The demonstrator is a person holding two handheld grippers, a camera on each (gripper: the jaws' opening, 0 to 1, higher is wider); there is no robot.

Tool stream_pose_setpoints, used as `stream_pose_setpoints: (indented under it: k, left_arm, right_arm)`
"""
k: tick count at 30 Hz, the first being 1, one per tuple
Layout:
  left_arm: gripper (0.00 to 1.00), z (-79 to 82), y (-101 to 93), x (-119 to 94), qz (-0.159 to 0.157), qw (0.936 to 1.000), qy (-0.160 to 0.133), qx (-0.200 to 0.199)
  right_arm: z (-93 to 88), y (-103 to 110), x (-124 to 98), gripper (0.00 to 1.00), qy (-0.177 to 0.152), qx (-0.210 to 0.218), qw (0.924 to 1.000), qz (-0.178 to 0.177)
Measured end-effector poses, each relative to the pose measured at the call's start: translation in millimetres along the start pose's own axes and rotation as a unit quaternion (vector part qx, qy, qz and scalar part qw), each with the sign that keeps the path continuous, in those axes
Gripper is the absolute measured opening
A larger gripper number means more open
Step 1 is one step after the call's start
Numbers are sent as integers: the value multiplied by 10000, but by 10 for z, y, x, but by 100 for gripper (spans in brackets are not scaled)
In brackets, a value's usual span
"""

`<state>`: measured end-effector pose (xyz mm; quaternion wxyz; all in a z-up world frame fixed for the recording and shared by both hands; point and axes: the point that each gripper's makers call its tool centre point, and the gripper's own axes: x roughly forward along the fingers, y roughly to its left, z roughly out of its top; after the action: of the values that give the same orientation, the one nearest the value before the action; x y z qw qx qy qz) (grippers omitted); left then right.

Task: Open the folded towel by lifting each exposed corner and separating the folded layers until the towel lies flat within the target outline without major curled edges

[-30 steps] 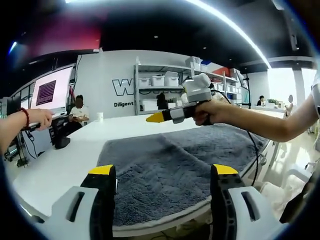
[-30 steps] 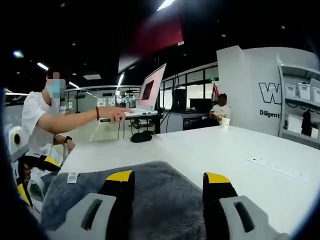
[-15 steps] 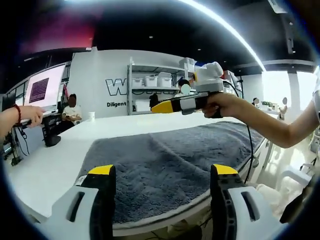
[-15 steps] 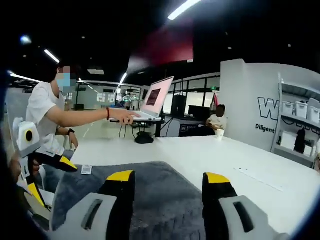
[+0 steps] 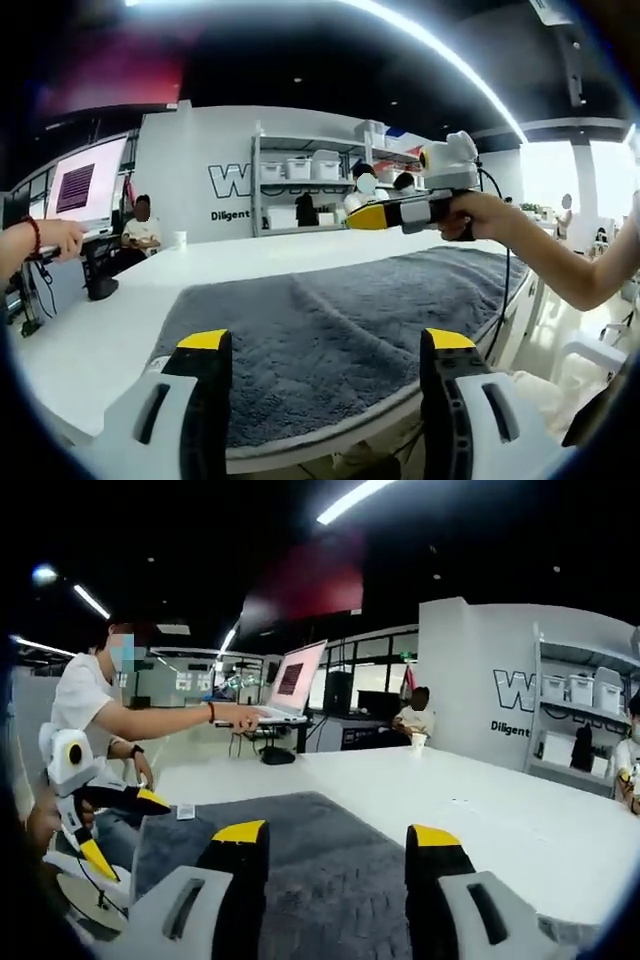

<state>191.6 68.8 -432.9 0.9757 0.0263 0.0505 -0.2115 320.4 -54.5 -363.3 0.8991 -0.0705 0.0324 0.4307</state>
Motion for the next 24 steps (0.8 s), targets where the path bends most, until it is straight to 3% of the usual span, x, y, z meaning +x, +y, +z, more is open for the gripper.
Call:
stream_pose_setpoints:
  k: [9, 17, 22, 24]
  left_arm:
    - [75, 40, -76, -4, -77, 9999, -85, 54]
    - [76, 112, -91, -42, -45, 9997, -191, 130]
    - [74, 191, -138, -62, -48, 9991, -322, 273]
    - [74, 222, -158, -62, -59, 9989, -382, 269]
  right_arm:
    - [182, 74, -382, 53, -322, -103, 9993, -157]
    - [157, 54, -708, 53, -339, -282, 9979, -474]
    - [128, 73, -865, 55, -257, -238, 9977, -574]
    - [-13, 26, -976, 55, 152, -537, 9944, -895]
